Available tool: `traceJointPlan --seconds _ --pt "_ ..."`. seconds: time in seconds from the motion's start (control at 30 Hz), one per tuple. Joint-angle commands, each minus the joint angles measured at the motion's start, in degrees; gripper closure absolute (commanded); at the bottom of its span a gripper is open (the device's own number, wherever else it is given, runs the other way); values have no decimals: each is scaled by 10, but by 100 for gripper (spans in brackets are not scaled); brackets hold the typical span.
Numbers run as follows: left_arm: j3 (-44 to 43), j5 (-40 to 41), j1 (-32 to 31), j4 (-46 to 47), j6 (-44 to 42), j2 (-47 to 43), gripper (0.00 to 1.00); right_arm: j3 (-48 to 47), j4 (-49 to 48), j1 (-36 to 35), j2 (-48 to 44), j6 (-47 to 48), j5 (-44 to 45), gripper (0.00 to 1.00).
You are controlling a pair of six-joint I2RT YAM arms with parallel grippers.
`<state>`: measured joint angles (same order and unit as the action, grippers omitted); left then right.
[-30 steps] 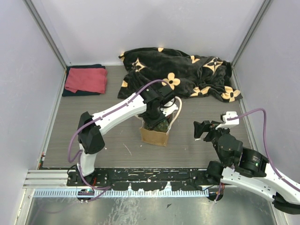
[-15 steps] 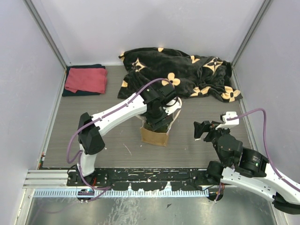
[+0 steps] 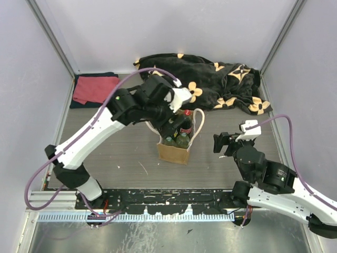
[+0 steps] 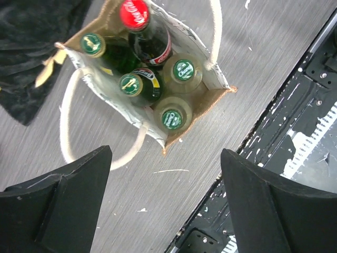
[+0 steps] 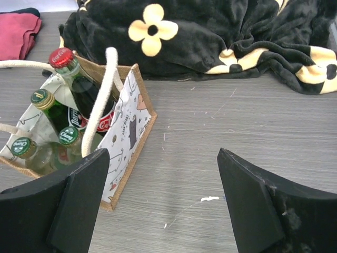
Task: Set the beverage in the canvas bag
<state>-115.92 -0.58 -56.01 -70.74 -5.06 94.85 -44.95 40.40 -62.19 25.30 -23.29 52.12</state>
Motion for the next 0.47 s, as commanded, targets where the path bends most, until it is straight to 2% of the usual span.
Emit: traceJointPlan --seconds 0.0,0.13,0.2,0.43 --pt "23 4 29 16 10 -49 8 -53 -52 -3 50 26 -11 10" --pt "73 -48 115 72 23 -116 1 -93 -83 -3 127 52 -36 9" --pt "106 -48 146 103 20 -151 2 -113 -98 -3 171 64 -48 8" --pt "186 -55 195 124 10 -216 2 -167 -150 -1 311 89 -88 7"
